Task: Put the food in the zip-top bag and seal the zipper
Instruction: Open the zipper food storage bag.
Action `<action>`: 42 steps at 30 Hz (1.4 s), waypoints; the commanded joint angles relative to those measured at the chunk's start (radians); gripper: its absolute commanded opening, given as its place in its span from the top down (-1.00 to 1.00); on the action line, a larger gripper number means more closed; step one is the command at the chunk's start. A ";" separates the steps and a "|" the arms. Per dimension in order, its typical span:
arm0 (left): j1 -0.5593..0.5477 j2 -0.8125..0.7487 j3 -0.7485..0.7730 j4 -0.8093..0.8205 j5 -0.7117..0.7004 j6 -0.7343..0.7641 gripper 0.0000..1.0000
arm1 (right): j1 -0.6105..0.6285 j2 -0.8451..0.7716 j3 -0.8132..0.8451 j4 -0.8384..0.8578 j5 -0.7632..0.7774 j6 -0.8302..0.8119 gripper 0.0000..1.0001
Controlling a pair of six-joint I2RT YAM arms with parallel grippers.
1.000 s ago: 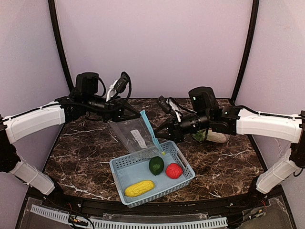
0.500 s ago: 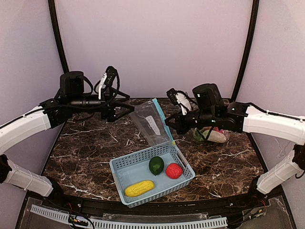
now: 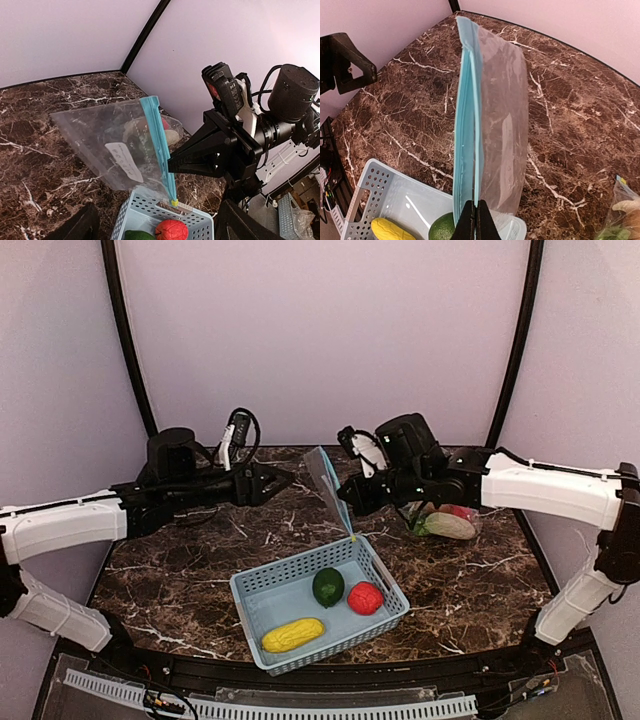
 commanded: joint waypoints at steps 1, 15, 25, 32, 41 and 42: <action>-0.023 0.037 -0.031 0.176 -0.028 -0.165 -0.66 | 0.028 0.044 0.012 0.067 -0.072 0.051 1.00; -0.029 0.177 -0.026 0.228 -0.050 -0.226 -0.63 | 0.054 0.096 0.035 0.084 -0.090 0.071 1.00; -0.052 0.237 0.053 0.103 -0.117 -0.176 -0.59 | 0.064 0.119 0.057 0.055 -0.051 0.075 1.00; -0.061 0.259 0.061 0.093 -0.143 -0.168 -0.56 | 0.069 0.127 0.069 0.032 -0.011 0.076 1.00; -0.069 0.260 0.047 0.056 -0.190 -0.150 -0.41 | 0.069 0.119 0.072 0.025 0.020 0.098 1.00; -0.069 0.262 0.045 0.056 -0.194 -0.150 -0.40 | 0.068 0.119 0.072 0.025 0.017 0.100 1.00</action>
